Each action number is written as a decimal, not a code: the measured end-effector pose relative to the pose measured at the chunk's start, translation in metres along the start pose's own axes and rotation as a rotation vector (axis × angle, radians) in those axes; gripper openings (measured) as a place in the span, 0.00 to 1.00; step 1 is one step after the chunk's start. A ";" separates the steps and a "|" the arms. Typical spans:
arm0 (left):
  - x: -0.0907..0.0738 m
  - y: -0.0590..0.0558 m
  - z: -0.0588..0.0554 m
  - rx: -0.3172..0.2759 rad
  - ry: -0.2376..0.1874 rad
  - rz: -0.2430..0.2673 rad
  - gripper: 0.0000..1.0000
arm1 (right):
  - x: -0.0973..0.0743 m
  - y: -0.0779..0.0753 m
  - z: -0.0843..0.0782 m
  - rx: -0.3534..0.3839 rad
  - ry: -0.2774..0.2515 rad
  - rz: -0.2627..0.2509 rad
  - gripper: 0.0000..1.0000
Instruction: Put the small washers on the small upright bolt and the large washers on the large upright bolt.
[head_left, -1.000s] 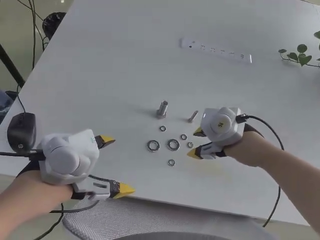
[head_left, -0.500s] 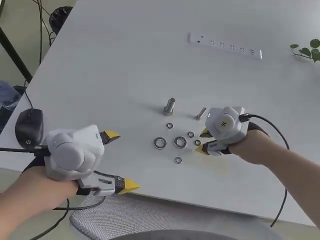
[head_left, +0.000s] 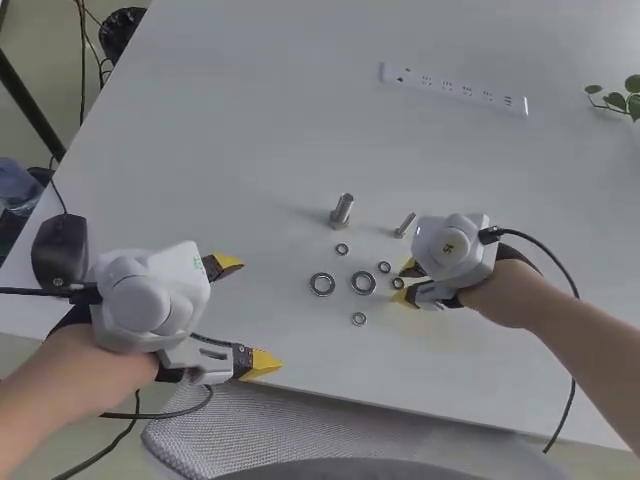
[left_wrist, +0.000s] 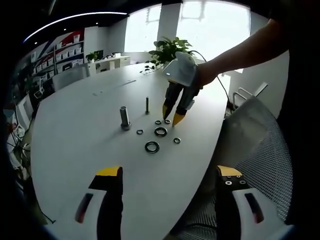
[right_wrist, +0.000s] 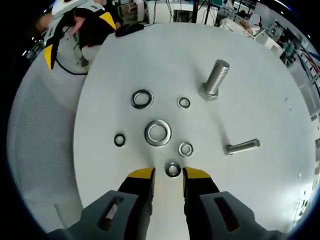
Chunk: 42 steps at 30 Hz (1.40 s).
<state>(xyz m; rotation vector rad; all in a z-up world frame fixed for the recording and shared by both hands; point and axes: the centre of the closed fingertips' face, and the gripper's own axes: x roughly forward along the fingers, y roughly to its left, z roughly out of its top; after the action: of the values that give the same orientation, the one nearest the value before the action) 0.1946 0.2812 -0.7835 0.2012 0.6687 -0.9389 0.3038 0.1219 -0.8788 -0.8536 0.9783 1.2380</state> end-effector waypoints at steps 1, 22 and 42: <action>0.000 -0.001 -0.001 0.001 0.003 -0.002 0.75 | 0.000 0.000 0.000 -0.002 0.000 -0.002 0.24; -0.002 -0.003 -0.007 0.007 0.008 -0.006 0.71 | 0.003 -0.004 -0.001 -0.076 0.230 0.005 0.15; -0.009 -0.002 -0.005 0.003 0.006 0.025 0.68 | 0.000 -0.002 -0.002 0.028 0.102 0.023 0.12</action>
<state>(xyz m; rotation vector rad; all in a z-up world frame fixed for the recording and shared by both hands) 0.1871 0.2881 -0.7812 0.2149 0.6689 -0.9156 0.3052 0.1202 -0.8790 -0.8928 1.0873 1.2076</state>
